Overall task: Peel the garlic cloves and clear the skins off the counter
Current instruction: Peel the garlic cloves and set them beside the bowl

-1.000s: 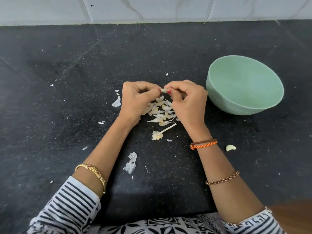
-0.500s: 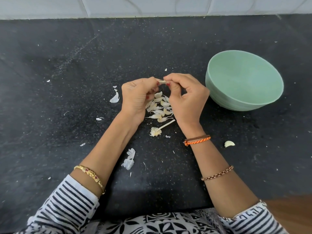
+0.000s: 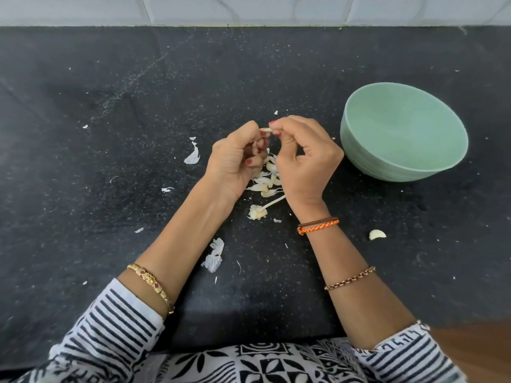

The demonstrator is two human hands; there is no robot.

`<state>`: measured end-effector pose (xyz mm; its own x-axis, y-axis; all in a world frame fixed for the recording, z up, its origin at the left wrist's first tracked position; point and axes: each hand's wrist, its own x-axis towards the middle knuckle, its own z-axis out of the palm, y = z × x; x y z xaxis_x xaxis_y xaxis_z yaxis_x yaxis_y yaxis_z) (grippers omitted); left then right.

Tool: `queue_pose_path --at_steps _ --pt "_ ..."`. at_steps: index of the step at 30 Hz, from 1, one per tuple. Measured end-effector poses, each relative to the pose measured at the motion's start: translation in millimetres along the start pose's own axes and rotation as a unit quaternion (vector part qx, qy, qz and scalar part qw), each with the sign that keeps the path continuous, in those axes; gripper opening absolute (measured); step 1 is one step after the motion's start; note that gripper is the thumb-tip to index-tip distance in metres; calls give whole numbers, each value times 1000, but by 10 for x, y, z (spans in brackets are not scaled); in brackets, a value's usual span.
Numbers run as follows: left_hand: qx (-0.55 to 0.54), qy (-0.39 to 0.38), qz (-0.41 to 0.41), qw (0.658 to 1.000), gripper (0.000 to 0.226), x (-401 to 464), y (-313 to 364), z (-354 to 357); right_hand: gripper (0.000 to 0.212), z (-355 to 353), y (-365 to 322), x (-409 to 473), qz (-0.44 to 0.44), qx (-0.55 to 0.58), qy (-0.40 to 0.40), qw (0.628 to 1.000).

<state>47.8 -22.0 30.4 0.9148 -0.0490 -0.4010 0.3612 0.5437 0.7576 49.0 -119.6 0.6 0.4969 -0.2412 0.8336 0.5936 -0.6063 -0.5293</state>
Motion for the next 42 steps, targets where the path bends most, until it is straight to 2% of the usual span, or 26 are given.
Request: queue_pose_path --at_steps 2,4,6,8,11,14,17,20,25,32,37,42 --pt "24 11 42 999 51 6 22 -14 22 8 -27 -14 58 37 -11 998" --pt "69 16 87 994 53 7 40 -19 23 7 -75 -16 158 91 -31 983" --pt "85 22 92 992 53 1 33 -25 24 -11 -143 8 260 167 -39 950" --pt "95 49 96 990 51 21 21 -58 27 -51 -181 72 330 248 -15 911" --pt "161 97 156 970 45 45 14 -97 29 -127 -180 159 371 287 -40 882" --pt "230 58 236 942 35 17 -43 -77 22 -147 -178 156 408 274 -117 863" --pt "292 32 291 911 36 14 -88 -106 22 -160 -158 166 406 248 -148 867" --pt "309 14 324 894 11 25 -52 -155 25 -182 -129 173 372 211 -169 888" --pt "321 -17 330 888 19 27 -28 -177 13 -159 -104 151 362 161 -181 900" --pt "298 -37 309 902 22 -2 -12 -150 12 -178 -99 175 366 163 -191 896" --pt "283 -41 262 922 11 5 17 -153 18 -201 -85 195 376 184 -234 877" --pt "271 -42 234 933 9 16 10 -144 22 -207 -73 215 391 217 -253 858"
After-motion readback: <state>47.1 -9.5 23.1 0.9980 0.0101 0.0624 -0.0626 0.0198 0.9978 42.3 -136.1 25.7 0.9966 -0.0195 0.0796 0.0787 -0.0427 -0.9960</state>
